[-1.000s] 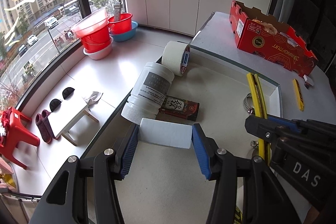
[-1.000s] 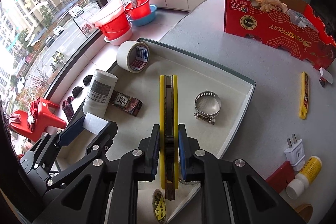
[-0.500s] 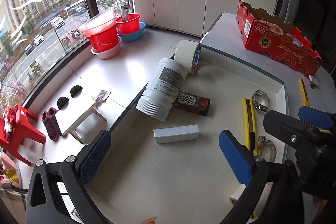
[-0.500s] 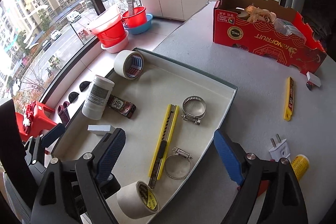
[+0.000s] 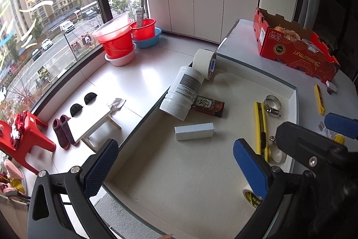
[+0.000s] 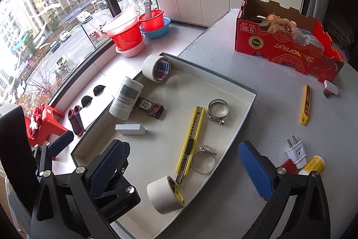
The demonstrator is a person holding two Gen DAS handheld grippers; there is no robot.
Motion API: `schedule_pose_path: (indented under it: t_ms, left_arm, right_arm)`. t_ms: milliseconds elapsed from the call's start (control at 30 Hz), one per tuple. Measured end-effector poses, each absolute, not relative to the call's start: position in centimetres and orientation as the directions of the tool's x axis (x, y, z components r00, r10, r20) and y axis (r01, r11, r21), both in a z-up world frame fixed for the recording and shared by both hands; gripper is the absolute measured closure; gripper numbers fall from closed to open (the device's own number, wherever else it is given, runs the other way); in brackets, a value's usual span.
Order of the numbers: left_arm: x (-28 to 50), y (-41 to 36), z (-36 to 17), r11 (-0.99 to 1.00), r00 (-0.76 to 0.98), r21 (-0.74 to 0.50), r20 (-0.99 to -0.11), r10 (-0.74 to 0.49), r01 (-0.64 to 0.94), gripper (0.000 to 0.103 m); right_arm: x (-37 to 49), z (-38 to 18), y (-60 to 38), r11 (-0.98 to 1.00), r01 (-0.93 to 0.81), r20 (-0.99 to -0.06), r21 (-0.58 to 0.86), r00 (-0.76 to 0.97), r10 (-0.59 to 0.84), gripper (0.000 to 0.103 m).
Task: Organize rigid objects
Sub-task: 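Move both tools back over the table toward the orange tape roll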
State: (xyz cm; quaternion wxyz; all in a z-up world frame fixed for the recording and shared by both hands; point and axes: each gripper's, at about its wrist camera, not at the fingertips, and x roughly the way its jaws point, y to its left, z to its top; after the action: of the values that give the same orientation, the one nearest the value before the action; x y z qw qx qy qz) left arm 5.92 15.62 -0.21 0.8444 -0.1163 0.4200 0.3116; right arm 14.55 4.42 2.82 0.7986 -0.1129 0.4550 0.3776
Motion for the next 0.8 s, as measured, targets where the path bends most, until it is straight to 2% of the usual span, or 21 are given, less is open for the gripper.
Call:
schedule_pose_path:
  t_ms: [800]
  left_arm:
    - [1.4, 14.3, 1.1, 0.764, 0.459, 0.045, -0.775, 0.433, -0.644, 0.0]
  right_arm:
    - [10.7, 4.5, 2.1, 0.714, -0.686, -0.785, 0.138, 0.364, 0.502, 0.0]
